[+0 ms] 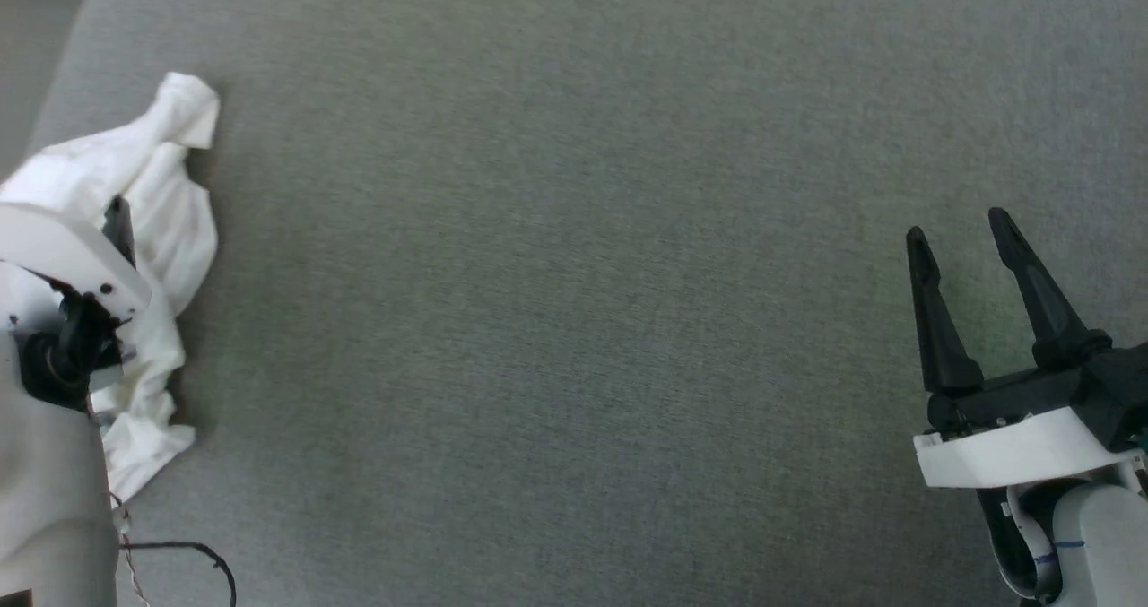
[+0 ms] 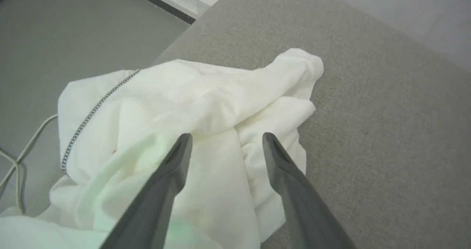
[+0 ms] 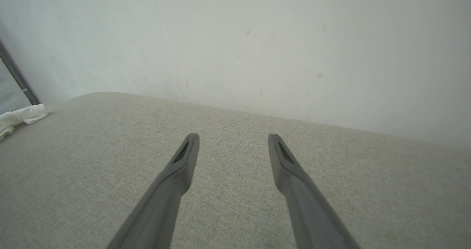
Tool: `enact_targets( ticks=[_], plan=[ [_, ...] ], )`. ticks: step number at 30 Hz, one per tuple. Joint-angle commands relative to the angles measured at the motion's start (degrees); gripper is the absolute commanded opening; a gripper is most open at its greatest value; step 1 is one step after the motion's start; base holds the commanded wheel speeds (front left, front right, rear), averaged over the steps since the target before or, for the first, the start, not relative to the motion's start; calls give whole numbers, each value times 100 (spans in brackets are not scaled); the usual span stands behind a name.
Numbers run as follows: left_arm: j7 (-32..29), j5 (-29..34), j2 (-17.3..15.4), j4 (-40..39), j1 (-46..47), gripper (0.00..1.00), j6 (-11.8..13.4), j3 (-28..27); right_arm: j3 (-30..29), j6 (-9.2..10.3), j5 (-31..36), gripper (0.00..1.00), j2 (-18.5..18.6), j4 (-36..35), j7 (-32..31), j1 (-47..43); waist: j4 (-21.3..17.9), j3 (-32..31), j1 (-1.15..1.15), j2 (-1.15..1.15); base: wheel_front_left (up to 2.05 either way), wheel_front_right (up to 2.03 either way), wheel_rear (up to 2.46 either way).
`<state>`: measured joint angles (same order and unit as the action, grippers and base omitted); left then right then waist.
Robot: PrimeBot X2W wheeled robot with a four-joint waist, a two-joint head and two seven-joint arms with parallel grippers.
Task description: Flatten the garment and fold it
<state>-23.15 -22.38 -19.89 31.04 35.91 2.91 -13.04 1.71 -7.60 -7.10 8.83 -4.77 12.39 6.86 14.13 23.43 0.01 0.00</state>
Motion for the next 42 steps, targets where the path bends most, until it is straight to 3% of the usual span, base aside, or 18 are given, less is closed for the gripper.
enact_targets(
  ticks=[1, 7, 8, 9, 11, 17, 26, 34, 42],
  plan=[
    [-142, -113, -42, 88, 76, 100, 51, -70, 10, 10, -48, 100, 33, 4, 60, 108, -340, 386, -1, 0, 0, 0, 0],
    [-1355, -459, -22, 243, -134, 100, 229, -123, 28, 11, -174, 100, 80, 83, 181, 209, -413, 530, -1, 0, 0, 0, 0],
    [-1541, -521, -18, 248, -169, 76, 242, -129, 37, 11, -191, 100, 91, 104, 198, 224, -418, 529, -1, 0, 0, 0, 0],
    [-1658, -553, -4, 209, -223, 44, 262, -132, 44, 11, -203, 100, 91, 125, 203, 231, -428, 502, -1, 0, 0, 0, 0],
    [-1803, -574, -15, 130, -321, 0, 270, -118, 56, 11, -220, 100, 86, 165, 211, 235, -440, 432, -1, 0, 0, 0, 0],
    [-1438, -324, -168, -265, -411, 0, 347, -39, 27, 11, -254, 100, 16, 287, 230, 178, -422, 75, -1, 0, 0, 0, 0],
    [309, 375, -558, -824, 25, 0, 418, 139, -109, 11, -181, 100, -302, 462, 249, -77, -380, -836, -1, 0, 0, 0, 0],
    [1805, 808, -536, -1097, 763, 0, 22, 751, -362, 11, -87, 100, -524, 492, 256, -357, -466, -1528, -1, 0, 0, 0, 0],
    [2172, 868, -39, -1441, 1219, 0, -447, 1535, -594, 11, 20, 100, -590, 420, 253, -630, -807, -1966, -1, 0, 0, 0, 0]
  ],
)
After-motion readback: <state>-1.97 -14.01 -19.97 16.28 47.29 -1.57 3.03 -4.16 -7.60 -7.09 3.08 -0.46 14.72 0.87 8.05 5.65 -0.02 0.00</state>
